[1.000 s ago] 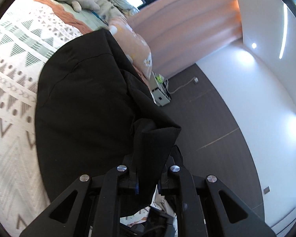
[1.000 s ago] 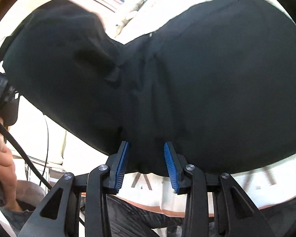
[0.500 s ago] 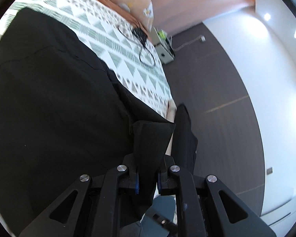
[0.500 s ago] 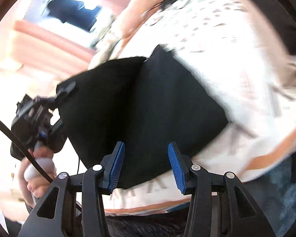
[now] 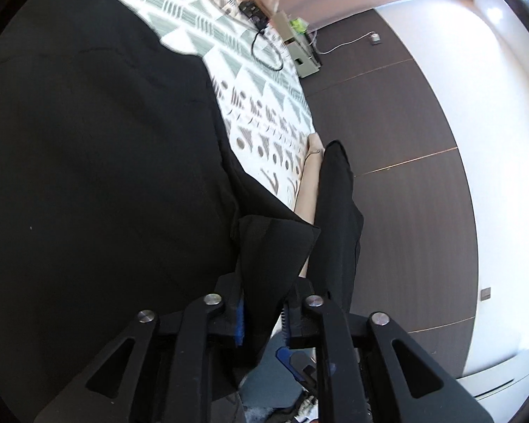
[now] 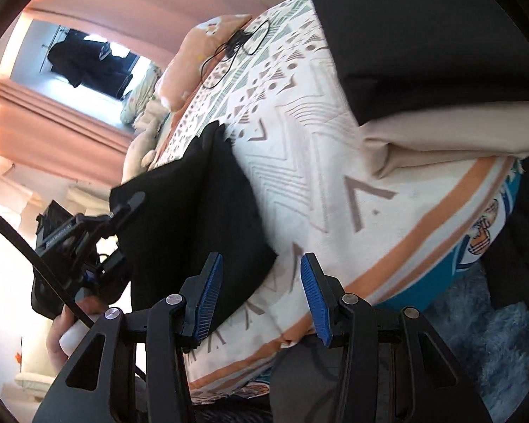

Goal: Fold large clothes
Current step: 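Lower the folded black jacket onto the bed and open both tools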

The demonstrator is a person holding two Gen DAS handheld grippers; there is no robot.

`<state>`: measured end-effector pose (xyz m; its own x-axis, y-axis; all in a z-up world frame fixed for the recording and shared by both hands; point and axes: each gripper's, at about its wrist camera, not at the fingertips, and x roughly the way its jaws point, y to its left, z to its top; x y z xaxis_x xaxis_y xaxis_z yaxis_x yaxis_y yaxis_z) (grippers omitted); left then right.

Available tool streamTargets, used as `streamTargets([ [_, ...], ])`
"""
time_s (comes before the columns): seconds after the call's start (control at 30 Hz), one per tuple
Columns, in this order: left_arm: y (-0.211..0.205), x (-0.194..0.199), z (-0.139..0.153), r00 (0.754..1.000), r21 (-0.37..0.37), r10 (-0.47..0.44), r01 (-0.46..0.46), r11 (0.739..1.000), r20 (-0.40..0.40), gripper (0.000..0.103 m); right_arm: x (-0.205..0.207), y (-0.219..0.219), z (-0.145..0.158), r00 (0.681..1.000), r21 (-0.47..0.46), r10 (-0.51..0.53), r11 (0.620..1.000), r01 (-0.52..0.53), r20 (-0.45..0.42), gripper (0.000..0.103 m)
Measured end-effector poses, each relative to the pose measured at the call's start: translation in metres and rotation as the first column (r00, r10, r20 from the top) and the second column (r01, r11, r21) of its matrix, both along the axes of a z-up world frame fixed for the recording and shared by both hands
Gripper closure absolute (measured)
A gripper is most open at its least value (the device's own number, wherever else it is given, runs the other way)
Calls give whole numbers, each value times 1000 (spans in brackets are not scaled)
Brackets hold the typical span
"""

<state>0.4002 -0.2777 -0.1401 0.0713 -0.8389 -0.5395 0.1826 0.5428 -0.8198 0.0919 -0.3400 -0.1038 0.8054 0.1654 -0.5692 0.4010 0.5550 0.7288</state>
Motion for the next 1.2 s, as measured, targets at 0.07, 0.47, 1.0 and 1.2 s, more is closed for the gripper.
streamTargets([
  [0.07,3,1,-1,999,-31,-18,17,999,-34,74,-6,5,6,1000,-1,0,1000,0,6,59],
  [0.47,119,-12,29,989,-99,140,-135,986,43,20,43,9,-5,995,28,5,1000,-8,98,45],
  [1.0,215,-37,5,957,171,278,-288,942,82,20,83,16,-24,993,-20,5,1000,-2,122,95],
  [1.2,204,-43,-22,964,216,259,-267,939,63,20,60,19,-32,992,-17,36,999,-35,121,101],
])
